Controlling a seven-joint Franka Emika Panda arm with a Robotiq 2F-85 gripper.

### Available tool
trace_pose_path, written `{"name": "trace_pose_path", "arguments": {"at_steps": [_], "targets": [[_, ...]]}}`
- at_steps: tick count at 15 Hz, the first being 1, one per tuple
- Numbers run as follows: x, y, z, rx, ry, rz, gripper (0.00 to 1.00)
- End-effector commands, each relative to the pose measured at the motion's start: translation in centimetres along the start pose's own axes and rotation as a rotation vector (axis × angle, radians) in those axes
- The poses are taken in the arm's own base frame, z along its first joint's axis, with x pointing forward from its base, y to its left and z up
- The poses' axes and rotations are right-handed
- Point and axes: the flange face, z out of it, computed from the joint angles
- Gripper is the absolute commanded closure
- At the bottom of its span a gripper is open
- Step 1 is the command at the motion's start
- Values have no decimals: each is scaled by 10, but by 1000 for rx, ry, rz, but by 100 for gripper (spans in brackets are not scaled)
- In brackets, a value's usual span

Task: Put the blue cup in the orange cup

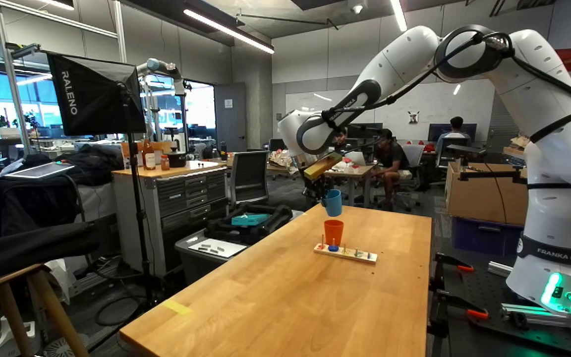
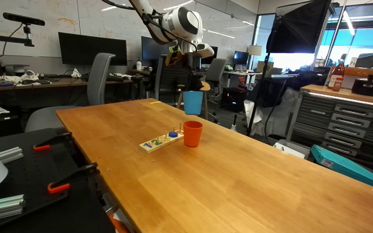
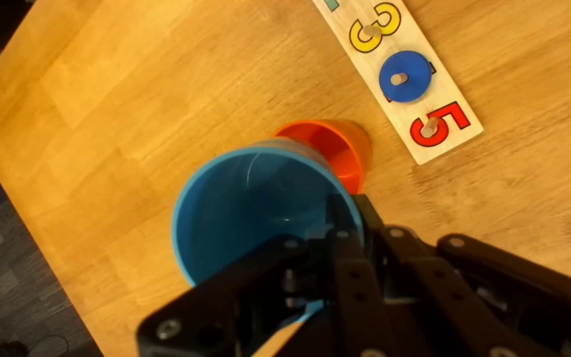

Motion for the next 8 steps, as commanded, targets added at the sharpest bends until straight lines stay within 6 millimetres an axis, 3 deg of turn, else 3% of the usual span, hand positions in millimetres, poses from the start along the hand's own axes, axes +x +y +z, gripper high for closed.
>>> {"name": "trace_pose_path", "arguments": {"at_steps": [1,2,3,4,8], "targets": [[-2,0,-1,21,22,6,91],[-2,-1,0,23,22,6,86],[-2,-2,1,23,19,6,66],[-1,-2,2,24,19,11,65],[0,-2,3,23,12,17,34]]}}
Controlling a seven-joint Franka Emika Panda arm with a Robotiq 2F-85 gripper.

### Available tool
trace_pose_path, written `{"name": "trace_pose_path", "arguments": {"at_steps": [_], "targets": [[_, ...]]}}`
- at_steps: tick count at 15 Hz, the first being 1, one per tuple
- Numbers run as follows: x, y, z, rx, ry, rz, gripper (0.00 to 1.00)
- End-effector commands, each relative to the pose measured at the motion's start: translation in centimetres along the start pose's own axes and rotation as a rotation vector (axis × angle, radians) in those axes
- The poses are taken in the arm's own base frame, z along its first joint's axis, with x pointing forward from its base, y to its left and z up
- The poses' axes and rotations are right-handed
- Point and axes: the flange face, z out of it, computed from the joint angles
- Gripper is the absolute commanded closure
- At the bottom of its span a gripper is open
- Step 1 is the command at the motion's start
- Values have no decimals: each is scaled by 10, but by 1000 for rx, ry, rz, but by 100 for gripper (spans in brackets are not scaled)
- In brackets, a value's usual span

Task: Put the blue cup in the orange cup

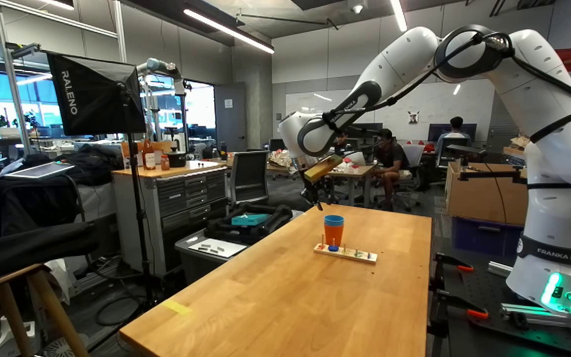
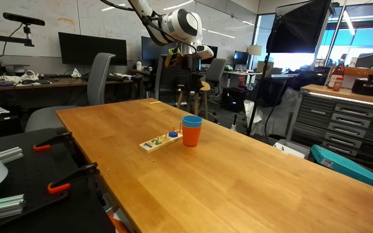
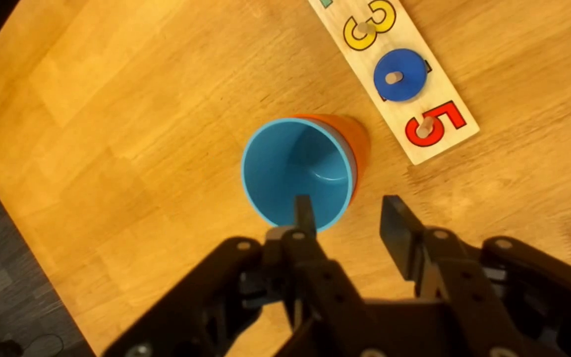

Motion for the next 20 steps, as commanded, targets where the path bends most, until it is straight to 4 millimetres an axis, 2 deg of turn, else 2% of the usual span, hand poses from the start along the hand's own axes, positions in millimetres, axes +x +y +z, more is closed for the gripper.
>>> {"name": "trace_pose_path", "arguments": {"at_steps": [1,4,5,9,13,20], "targets": [[1,1,-4,16,-1,18,26],[-6,-6,-20,54,-23,-23,4],[-10,-12,-30,91,-30,-62,1],[-29,-43,-77,245,-38,-231,0],[-30,-65,-119,386,-31,-354,0],[-7,-66,-159,470,13,-463,0]]}}
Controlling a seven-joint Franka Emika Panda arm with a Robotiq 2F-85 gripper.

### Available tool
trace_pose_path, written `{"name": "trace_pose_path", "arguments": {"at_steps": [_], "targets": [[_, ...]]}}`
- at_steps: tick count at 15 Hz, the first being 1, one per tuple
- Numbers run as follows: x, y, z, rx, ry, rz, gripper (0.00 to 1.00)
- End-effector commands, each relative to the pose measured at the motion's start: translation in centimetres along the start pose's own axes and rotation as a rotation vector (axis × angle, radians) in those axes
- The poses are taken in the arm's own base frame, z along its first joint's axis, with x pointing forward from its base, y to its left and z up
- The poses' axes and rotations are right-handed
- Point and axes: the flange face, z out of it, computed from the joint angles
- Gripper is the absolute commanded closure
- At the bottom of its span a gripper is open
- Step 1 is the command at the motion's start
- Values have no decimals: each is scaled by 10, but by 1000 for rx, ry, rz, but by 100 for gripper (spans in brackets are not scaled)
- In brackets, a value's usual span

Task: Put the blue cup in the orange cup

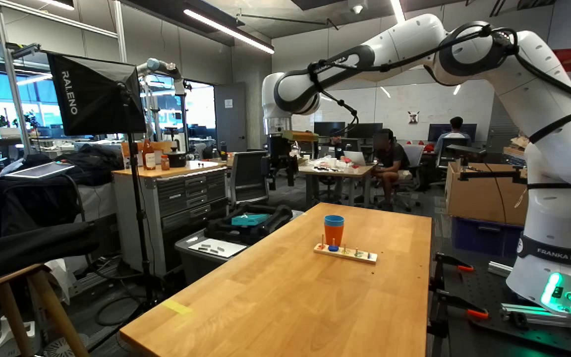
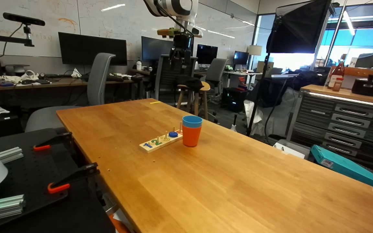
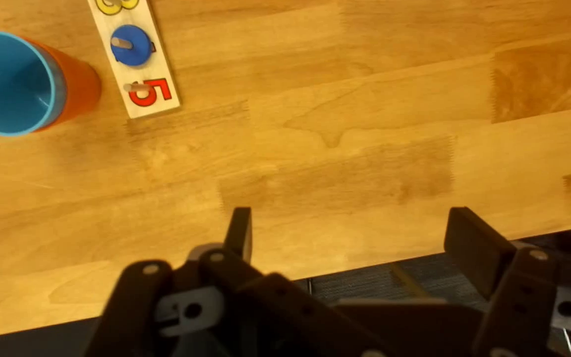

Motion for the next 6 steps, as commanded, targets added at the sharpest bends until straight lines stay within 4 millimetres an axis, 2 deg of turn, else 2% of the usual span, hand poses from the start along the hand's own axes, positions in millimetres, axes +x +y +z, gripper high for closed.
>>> {"name": "trace_pose_path", "arguments": {"at_steps": [1,2,3,6], "targets": [[18,0,-19,32,-2,-54,0],[20,0,-21,20,-4,-43,0],[9,1,-13,5,8,-27,0],[9,1,-11,3,4,-27,0]]}}
